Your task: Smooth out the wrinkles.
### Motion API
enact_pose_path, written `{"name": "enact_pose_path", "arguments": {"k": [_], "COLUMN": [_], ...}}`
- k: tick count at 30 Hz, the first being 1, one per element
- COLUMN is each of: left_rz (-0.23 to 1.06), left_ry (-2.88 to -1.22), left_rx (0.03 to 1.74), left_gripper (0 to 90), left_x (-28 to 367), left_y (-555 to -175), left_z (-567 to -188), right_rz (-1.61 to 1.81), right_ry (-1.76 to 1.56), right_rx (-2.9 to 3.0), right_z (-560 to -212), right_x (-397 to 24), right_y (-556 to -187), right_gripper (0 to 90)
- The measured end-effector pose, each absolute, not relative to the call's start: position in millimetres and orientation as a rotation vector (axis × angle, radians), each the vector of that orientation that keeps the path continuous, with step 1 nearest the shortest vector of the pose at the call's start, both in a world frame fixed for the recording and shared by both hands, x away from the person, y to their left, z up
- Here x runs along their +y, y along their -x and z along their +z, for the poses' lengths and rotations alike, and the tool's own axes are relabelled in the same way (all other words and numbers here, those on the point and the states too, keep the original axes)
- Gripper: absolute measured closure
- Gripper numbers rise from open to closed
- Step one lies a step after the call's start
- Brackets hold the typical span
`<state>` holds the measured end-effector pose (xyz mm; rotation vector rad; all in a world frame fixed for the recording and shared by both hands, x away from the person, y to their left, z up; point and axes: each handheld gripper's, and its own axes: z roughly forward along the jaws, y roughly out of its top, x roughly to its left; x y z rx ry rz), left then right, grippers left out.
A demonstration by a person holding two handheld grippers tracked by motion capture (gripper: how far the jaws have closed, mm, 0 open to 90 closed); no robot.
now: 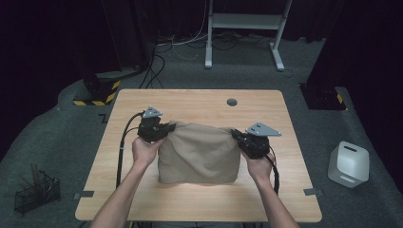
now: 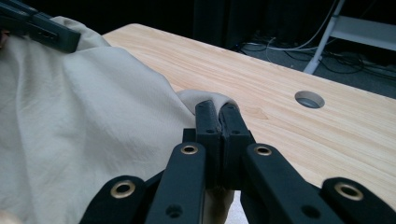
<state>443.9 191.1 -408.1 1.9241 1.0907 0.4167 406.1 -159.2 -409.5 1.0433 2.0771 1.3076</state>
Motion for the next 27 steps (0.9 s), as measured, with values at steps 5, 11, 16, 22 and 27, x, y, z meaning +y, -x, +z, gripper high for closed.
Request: {"name": "enact_pose_path", "arguments": {"k": [5, 11, 16, 22, 27], "left_rz": [0.470, 0.494, 0.500, 0.517, 0.508], "left_ry": [-1.949, -1.960, -1.959, -1.958, -1.950], "left_rx": [1.087, 1.087, 1.097, 1.098, 1.111], "left_gripper": [83.9, 83.9, 83.9, 83.8, 83.8], "left_x": [186, 181, 180, 179, 179], "left_y": [-452, -460, -465, -468, -472], "left_z": [-412, -417, -422, -428, -433], "right_rz": [1.264, 1.228, 1.209, 1.192, 1.174], "right_ry": [-1.064, -1.096, -1.101, -1.119, -1.122], "right_rx": [2.082, 2.073, 2.072, 2.066, 2.069], "right_z": [-416, -423, -427, -431, -435], "right_x": [-155, -155, -153, -152, -152], "right_y": [-417, -427, -432, -437, -442], "right_gripper": [88.4, 88.4, 88.3, 88.3, 88.3]}}
